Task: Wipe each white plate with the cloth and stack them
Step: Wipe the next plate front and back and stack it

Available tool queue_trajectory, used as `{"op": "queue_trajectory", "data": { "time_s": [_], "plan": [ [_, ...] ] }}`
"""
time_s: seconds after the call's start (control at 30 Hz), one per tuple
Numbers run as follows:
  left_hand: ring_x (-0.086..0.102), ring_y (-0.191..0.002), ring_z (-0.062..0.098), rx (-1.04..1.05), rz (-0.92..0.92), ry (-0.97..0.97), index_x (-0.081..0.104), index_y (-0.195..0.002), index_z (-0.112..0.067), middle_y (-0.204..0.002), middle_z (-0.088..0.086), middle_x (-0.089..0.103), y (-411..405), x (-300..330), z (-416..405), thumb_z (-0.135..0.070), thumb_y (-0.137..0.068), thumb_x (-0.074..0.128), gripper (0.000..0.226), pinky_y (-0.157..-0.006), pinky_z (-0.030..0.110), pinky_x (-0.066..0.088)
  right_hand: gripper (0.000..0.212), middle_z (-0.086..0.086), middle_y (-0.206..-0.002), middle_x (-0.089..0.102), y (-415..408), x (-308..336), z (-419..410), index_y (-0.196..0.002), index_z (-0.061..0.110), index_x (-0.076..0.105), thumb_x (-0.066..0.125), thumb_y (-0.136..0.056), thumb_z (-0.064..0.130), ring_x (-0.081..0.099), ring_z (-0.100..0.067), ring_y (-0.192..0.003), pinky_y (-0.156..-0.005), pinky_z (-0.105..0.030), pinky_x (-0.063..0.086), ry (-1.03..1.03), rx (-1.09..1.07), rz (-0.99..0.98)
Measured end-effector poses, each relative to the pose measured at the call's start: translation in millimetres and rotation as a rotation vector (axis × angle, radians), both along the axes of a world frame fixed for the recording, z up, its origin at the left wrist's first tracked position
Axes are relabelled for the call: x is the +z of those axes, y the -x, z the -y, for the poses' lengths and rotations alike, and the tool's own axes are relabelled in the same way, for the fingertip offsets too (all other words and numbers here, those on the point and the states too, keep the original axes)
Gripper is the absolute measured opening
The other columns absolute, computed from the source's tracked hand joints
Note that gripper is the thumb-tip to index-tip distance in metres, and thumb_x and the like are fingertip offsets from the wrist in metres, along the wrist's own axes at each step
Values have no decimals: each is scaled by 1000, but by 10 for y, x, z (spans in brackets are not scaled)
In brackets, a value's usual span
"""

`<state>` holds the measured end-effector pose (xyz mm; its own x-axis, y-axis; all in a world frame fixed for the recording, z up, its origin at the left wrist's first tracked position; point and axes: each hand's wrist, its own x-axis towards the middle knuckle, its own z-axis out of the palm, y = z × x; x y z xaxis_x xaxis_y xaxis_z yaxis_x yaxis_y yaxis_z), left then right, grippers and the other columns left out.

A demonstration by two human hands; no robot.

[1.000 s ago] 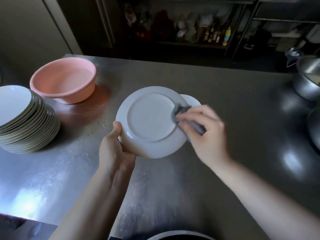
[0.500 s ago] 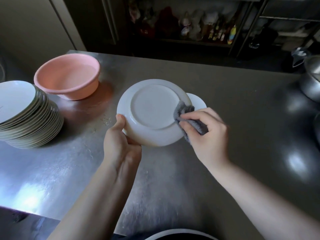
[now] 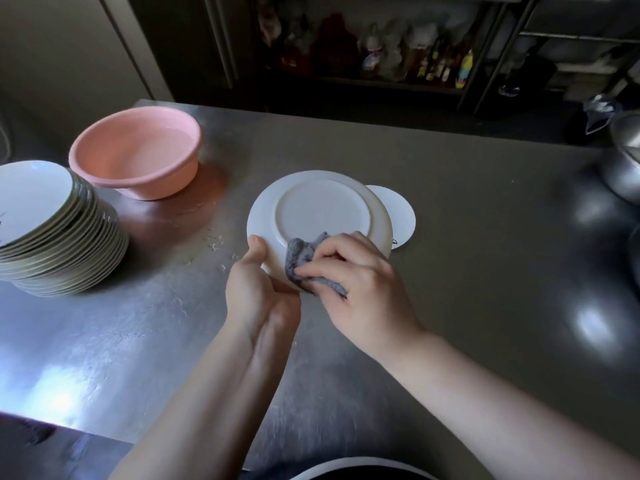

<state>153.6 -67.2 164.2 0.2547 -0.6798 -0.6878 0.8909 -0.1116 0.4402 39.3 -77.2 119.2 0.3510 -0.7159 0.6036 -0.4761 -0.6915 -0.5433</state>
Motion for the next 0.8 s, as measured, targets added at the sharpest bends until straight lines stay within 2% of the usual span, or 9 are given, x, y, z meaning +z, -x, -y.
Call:
{"op": "queue_trajectory", "data": {
  "time_s": [0.13,0.27,0.33,0.4,0.47,0.6,0.7,0.8],
  "plan": [
    [61,-41,4,28,46,-43,59,-85,-10,-55,-4,67,-170,-63,28,-29,-98,57,24,-37,15,45,12,-3,-84,65,191,-12,42,-85,10,77,78,-75,2,60,-21,-81,-77,-30,50,37,-88,101],
    [58,-43,-3,-15,152,-27,64,-85,-15,-60,-12,66,-256,-116,-1,-25,-96,61,16,-40,10,43,23,7,-87,64,402,73,242,-85,21,74,75,-75,1,62,-8,-86,-80,-21,46,-202,-272,299],
    [64,-52,-2,-56,243,51,67,-86,-14,-65,-11,70,-261,-161,-29,-22,-98,58,17,-45,12,48,26,13,-87,64,469,161,379,-85,28,71,74,-77,4,63,-4,-85,-77,-22,49,-290,-306,328],
    [68,-67,0,-115,359,145,68,-88,-16,-77,-11,73,-258,-206,-39,-21,-99,53,19,-59,17,54,22,9,-89,67,510,242,496,-86,28,72,74,-78,7,65,-6,-84,-79,-29,53,-371,-328,348],
    [65,-66,1,-181,458,213,67,-84,-19,-76,-11,70,-243,-211,-38,-21,-100,51,22,-60,17,52,19,4,-89,69,509,308,557,-86,26,73,74,-79,8,66,-9,-84,-82,-33,54,-407,-355,377],
    [55,-57,5,-257,638,292,64,-72,-22,-67,-9,63,-166,-176,-39,-18,-98,53,29,-48,16,42,18,7,-89,66,385,426,588,-86,24,73,73,-79,7,63,-2,-84,-79,-19,49,-321,-311,317],
    [53,-56,8,-259,731,315,64,-71,-20,-65,-5,62,-107,-146,-39,-19,-98,54,28,-47,17,41,14,4,-92,65,239,465,544,-88,16,76,72,-79,6,62,-6,-88,-81,-20,48,-286,-222,251],
    [50,-62,13,-259,793,329,63,-75,-16,-68,-1,60,-85,-140,-34,-18,-98,55,24,-52,22,40,12,2,-91,64,115,474,445,-88,13,77,73,-79,6,61,-14,-91,-84,-19,45,-167,-147,175]
  ]
}}
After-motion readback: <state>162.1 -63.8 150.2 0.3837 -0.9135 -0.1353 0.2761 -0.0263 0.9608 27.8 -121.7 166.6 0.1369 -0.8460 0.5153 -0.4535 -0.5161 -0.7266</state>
